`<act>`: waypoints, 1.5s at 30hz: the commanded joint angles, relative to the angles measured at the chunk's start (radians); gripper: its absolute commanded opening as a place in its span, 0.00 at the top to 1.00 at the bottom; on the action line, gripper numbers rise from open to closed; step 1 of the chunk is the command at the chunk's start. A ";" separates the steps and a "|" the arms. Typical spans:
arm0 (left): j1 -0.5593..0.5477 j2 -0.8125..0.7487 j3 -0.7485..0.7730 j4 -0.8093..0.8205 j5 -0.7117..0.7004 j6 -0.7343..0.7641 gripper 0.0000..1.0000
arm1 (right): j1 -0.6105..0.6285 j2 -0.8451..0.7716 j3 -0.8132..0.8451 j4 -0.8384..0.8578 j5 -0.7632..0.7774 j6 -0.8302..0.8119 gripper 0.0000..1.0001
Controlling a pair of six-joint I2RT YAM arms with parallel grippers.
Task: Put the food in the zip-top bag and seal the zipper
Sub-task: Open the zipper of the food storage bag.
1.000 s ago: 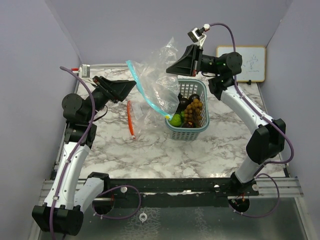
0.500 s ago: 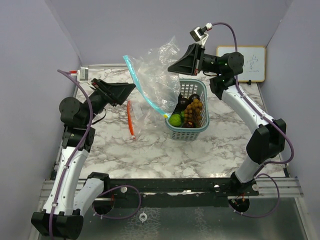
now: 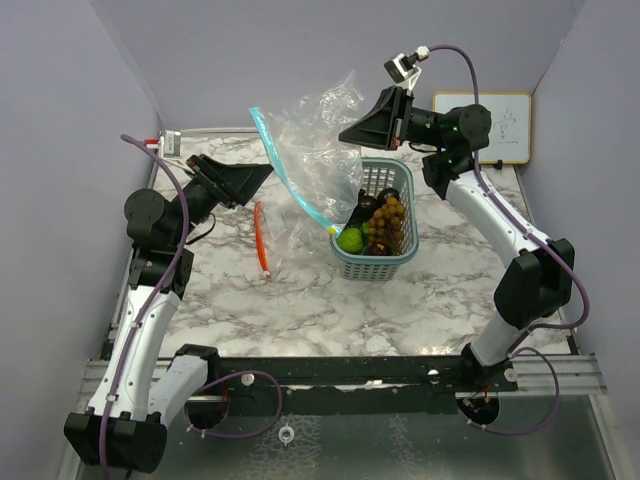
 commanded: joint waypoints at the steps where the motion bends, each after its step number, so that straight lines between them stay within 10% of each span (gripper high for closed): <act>1: 0.004 0.022 -0.005 0.120 0.031 -0.059 0.37 | -0.004 -0.041 -0.013 0.003 0.025 -0.035 0.98; 19: -0.088 0.128 -0.010 0.175 0.012 -0.076 0.46 | 0.038 -0.044 -0.044 -0.012 0.051 -0.070 0.98; 22: -0.111 0.155 -0.006 0.197 0.011 -0.076 0.57 | 0.045 -0.040 -0.033 -0.021 0.050 -0.074 0.98; 24: -0.116 0.173 0.014 0.209 0.019 -0.075 0.96 | 0.044 -0.053 -0.056 -0.107 0.067 -0.131 0.98; 26: -0.115 0.176 0.031 0.179 0.009 -0.064 1.00 | 0.042 -0.062 -0.069 -0.212 0.087 -0.203 0.98; 35: -0.109 0.177 0.325 -0.564 -0.435 0.251 1.00 | 0.040 -0.090 0.251 -1.348 0.740 -1.113 0.64; 39: -0.111 0.291 0.563 -0.941 -0.727 0.343 1.00 | 0.086 -0.132 0.246 -1.413 0.976 -1.306 0.57; 45: -0.116 0.393 0.722 -1.064 -0.806 0.335 1.00 | 0.359 -0.096 0.274 -1.399 1.187 -1.448 0.46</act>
